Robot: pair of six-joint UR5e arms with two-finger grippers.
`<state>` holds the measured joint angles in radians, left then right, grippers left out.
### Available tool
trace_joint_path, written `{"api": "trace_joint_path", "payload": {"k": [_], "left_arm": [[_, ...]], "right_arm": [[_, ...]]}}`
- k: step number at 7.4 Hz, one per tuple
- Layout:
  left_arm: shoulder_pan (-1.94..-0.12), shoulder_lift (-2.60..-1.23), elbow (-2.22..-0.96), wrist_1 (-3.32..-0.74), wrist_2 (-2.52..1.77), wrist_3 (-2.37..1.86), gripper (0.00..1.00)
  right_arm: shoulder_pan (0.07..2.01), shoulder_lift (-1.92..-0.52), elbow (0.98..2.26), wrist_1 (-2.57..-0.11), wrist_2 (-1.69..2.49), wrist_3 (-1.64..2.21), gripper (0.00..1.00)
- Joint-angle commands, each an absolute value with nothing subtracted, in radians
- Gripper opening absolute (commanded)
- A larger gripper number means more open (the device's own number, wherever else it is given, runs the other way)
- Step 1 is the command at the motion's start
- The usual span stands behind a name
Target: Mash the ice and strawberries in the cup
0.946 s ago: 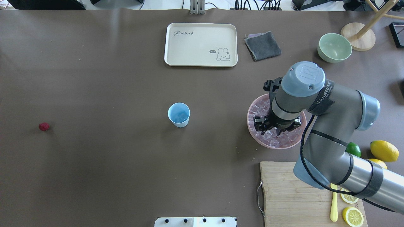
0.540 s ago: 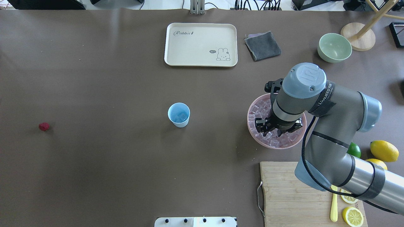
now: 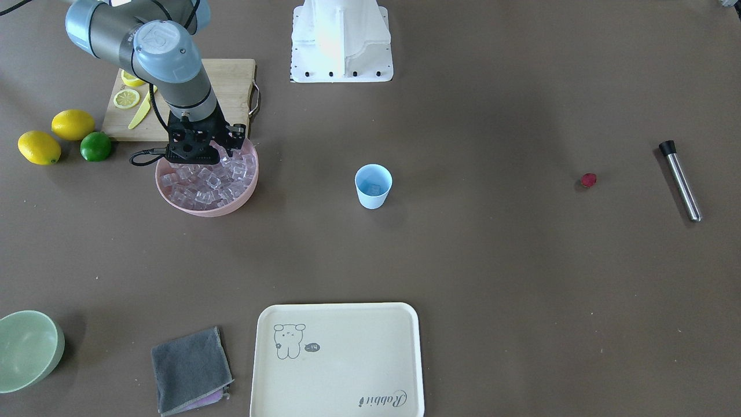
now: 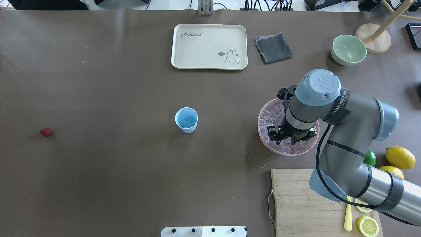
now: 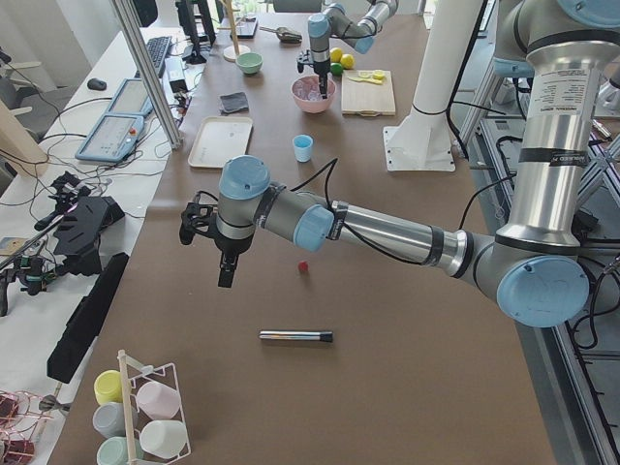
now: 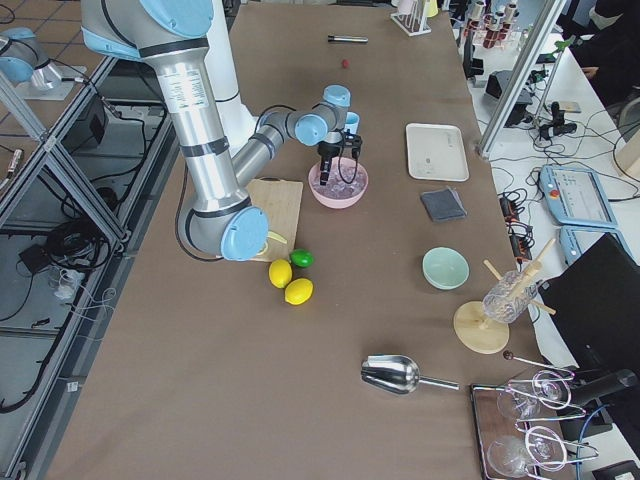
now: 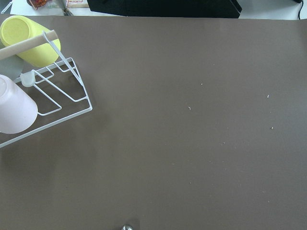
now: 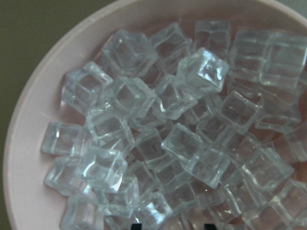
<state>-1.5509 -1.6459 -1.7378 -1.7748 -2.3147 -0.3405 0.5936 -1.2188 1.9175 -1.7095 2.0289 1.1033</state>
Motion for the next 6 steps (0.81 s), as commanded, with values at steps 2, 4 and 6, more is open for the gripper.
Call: {"api": "trace_joint_path", "payload": {"k": [2,4,6], "left_arm": [[-1.551,-1.649,-1.740,-1.775,-2.315,-0.341,0.99],[-1.551,-1.649,-1.740,-1.775,-2.318,-0.341,0.99],[-1.551,-1.649,-1.738,-1.775,-2.318,-0.341,0.99]], "right_arm": [[0.586,-1.232,1.934,-1.709,2.026,1.114,0.44],[0.577,-1.235,1.930,-1.707,2.026,1.111,0.39],[0.577,-1.235,1.928,-1.709,2.026,1.109,0.39]]}}
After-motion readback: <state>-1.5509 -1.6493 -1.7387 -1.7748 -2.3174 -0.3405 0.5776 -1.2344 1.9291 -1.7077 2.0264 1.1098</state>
